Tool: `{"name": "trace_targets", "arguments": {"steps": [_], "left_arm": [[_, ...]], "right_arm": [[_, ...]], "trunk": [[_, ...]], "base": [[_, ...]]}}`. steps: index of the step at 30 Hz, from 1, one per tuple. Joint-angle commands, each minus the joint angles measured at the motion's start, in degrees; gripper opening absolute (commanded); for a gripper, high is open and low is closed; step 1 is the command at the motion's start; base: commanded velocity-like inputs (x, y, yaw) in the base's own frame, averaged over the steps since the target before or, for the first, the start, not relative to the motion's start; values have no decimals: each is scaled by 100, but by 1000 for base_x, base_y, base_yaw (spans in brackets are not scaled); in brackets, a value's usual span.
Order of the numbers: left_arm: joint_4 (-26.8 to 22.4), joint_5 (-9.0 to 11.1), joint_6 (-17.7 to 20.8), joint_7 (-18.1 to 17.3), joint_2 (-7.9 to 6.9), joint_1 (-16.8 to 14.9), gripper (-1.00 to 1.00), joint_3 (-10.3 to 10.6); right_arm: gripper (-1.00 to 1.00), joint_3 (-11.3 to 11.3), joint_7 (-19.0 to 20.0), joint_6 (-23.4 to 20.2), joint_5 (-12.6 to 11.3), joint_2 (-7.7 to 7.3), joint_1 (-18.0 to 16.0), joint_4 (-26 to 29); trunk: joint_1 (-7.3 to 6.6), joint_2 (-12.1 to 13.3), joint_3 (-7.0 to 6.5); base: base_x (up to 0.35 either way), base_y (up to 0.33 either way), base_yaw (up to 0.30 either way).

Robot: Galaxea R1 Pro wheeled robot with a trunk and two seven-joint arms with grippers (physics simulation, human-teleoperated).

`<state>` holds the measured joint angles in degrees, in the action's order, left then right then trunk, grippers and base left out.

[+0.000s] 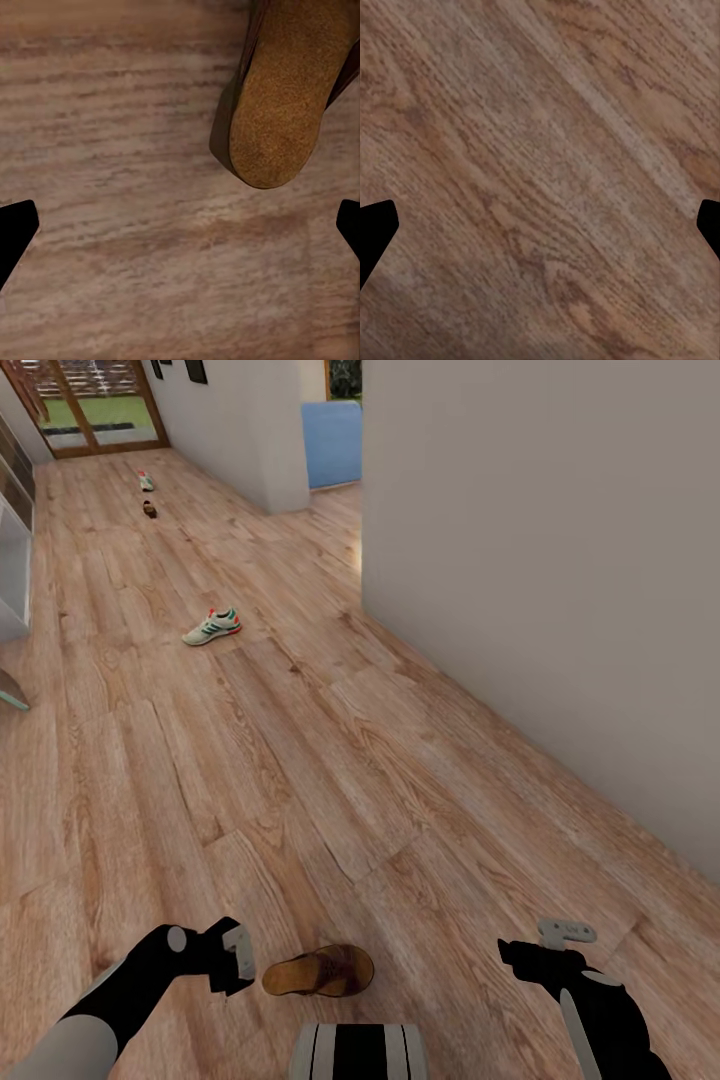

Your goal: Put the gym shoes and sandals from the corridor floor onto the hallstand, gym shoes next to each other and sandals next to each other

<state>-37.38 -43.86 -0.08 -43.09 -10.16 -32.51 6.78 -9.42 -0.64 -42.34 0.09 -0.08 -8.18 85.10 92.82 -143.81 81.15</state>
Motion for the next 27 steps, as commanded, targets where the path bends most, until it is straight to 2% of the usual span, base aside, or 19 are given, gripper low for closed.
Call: {"name": "trace_targets", "arguments": {"steps": [1,14,19,21,27], "left_arm": [[-57,-27,-1,-13,-4,-1,100,16],[-434,-37,-1,-18,12,-1,100,16],[-450,-205,-1,-18,75,-1,100,17],[-453,-349,-1,-18,111,-1,100,17],[-454,-501,-1,-18,159,-1,100,16]], "right_arm": [[100,1,-7,-29,0,-1,-3,7],[100,1,-7,-29,0,8,1,6],[100,1,-7,-29,0,8,1,6],[100,1,-7,-29,0,8,0,6],[100,1,-7,-29,0,8,1,5]], "trunk": [[-1,-2,4],[-1,-2,8],[-1,-2,43],[-1,-2,60],[-1,-2,115]], "base": [[0,0,0],[0,0,0],[0,0,0],[0,0,0],[0,0,0]]}}
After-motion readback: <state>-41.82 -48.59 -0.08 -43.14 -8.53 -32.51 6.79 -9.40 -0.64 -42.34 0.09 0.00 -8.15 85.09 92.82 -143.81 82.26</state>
